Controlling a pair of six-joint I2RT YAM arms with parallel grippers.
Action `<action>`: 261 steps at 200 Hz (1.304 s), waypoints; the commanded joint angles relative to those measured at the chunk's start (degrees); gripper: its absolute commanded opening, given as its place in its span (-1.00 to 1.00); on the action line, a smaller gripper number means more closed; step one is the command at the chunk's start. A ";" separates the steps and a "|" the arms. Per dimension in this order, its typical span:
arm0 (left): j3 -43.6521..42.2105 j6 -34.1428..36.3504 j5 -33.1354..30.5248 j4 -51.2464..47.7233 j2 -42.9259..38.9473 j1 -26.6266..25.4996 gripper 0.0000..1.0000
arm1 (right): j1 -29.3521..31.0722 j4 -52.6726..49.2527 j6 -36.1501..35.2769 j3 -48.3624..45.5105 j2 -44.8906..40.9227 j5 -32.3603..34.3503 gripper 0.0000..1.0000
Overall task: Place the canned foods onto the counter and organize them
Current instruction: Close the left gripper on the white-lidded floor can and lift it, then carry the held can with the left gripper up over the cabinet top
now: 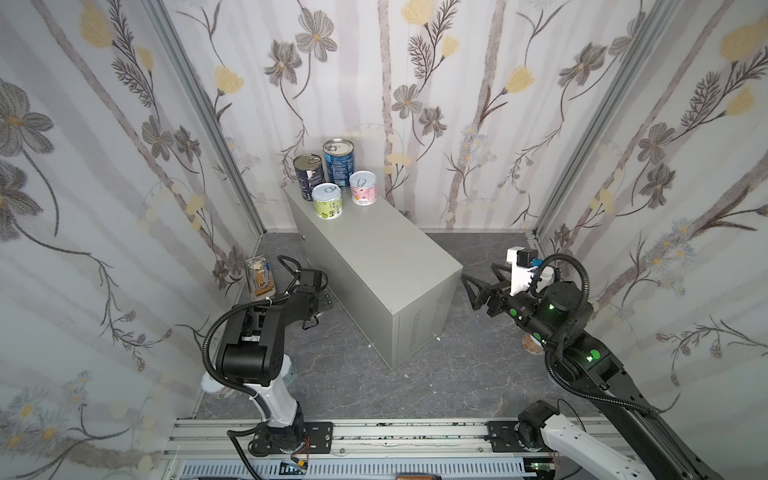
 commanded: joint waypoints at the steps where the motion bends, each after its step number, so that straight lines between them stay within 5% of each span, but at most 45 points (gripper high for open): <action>1: 0.60 -1.42 1.15 -0.38 0.49 -0.03 0.59 | 0.01 2.45 -0.20 -0.06 0.11 -0.36 0.99; 70: 1.11 -0.63 1.41 -1.34 -0.39 -0.72 0.26 | 0.02 2.36 -0.15 -0.21 -0.15 -0.29 0.99; 261: 5.05 5.93 4.90 -18.17 -32.68 -0.59 0.18 | 0.02 -0.12 1.32 3.82 2.75 -3.76 0.99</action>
